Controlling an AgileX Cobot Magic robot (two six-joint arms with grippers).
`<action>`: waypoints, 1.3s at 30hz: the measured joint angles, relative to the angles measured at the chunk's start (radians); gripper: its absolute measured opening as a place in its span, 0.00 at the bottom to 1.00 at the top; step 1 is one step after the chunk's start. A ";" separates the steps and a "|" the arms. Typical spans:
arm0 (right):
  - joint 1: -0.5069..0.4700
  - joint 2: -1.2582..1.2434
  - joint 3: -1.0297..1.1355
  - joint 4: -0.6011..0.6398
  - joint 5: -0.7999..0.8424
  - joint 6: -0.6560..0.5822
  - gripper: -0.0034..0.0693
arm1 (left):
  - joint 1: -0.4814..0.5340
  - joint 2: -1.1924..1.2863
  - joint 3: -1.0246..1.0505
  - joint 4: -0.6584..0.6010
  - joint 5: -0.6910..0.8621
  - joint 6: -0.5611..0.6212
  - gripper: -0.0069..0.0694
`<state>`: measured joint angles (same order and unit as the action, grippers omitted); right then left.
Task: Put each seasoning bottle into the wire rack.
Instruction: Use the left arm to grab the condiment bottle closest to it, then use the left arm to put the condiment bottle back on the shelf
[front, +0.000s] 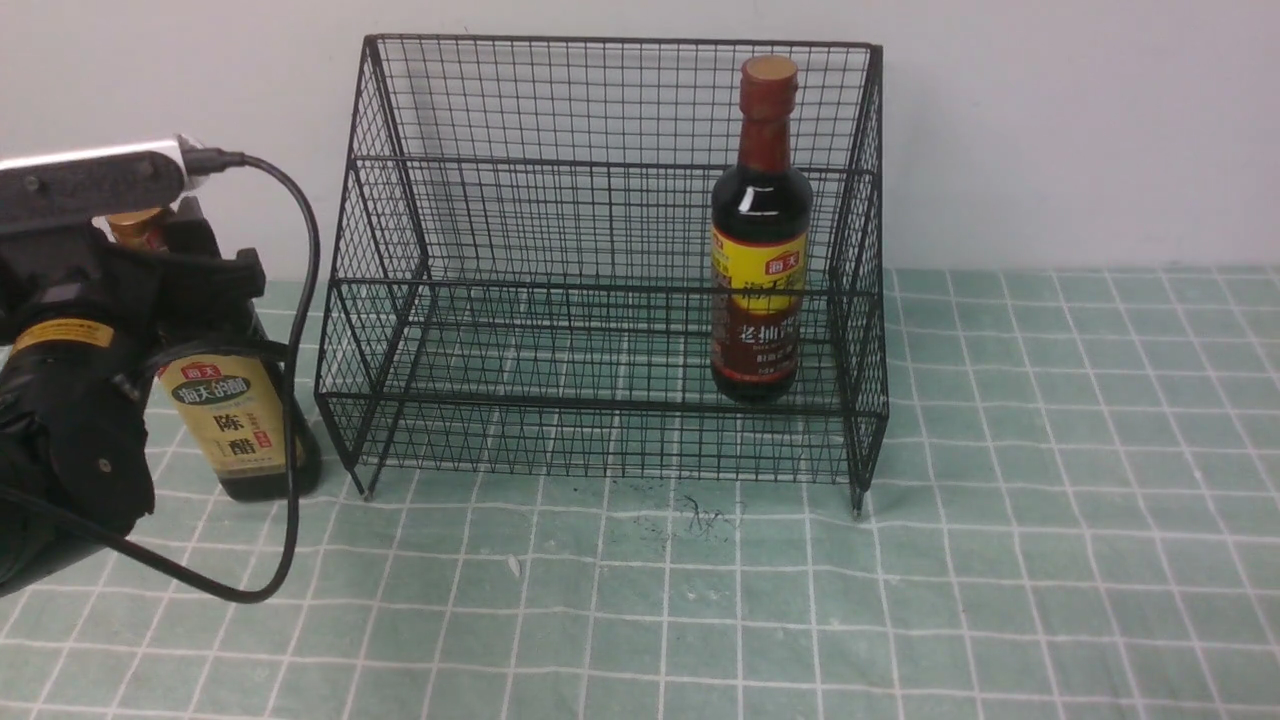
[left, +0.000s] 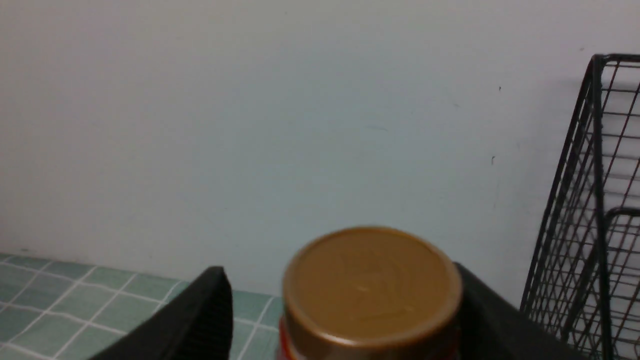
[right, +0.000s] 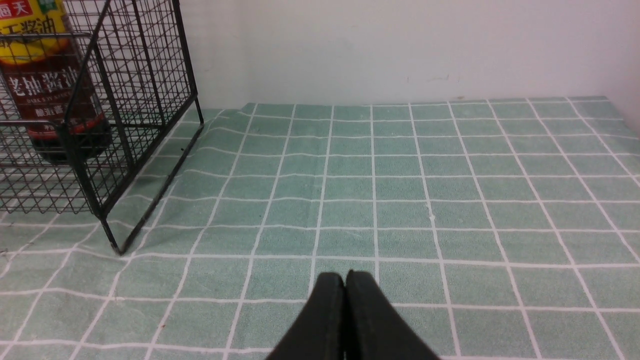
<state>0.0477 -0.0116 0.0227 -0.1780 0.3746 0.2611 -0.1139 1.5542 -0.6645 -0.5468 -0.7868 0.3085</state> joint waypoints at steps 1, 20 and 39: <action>0.000 0.000 0.000 0.000 0.000 0.000 0.03 | 0.001 0.006 -0.002 0.000 -0.001 0.000 0.66; 0.000 0.000 0.000 0.000 0.000 0.000 0.03 | 0.005 -0.285 -0.052 0.062 0.244 0.010 0.49; 0.000 0.000 0.000 0.000 0.000 -0.007 0.03 | -0.190 -0.159 -0.517 0.083 0.456 0.058 0.49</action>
<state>0.0477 -0.0116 0.0227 -0.1780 0.3746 0.2536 -0.3036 1.3951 -1.1814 -0.4641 -0.3312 0.3662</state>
